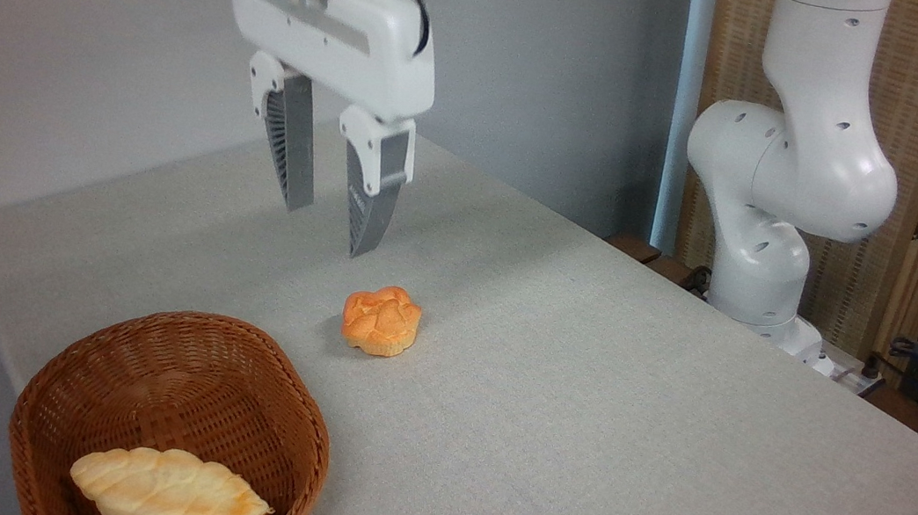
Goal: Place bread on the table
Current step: 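Open the gripper and raise it away from the bun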
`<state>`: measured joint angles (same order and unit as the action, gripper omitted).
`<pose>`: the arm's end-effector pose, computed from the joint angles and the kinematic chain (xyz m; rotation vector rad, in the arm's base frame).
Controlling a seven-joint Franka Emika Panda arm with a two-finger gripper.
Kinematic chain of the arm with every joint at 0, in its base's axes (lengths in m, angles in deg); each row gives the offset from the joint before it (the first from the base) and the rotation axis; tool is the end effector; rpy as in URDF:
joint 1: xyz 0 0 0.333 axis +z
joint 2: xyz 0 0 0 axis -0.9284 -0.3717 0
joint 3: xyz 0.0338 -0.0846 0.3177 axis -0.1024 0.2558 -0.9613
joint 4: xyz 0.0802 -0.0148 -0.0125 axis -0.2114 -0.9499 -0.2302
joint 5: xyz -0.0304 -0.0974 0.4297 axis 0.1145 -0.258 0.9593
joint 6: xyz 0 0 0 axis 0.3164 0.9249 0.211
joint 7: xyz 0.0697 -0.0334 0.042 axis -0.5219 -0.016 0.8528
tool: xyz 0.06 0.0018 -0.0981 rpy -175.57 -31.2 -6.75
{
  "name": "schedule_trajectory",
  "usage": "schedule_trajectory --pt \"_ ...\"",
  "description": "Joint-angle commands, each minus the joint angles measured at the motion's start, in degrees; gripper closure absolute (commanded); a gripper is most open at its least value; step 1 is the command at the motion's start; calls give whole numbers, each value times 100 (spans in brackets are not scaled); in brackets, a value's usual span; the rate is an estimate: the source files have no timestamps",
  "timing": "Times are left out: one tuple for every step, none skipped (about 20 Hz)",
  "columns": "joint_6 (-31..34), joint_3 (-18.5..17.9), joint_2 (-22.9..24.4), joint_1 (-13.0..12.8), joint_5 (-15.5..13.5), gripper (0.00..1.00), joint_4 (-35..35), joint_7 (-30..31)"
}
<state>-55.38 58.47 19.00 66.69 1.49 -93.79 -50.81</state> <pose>0.5956 -0.0435 0.6305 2.9178 -0.9828 0.1424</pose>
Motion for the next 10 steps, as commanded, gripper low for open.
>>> schedule_trajectory --pt "629 41 -440 0 -22 0 747 58" --pt "814 41 -572 0 -22 0 923 67" --pt "902 49 -669 0 -22 0 1081 67" --pt "903 41 -661 0 -22 0 1083 15" --pt "912 32 -644 0 -13 0 1065 6" --pt "903 14 -626 0 -13 0 1065 6" --pt "903 -12 -617 -35 57 0 1048 -55" --pt "903 -21 -608 -52 205 0 1030 -143" --pt "903 -12 -600 -70 329 0 1004 -170" --pt "868 -21 -599 -88 356 0 1004 -170"
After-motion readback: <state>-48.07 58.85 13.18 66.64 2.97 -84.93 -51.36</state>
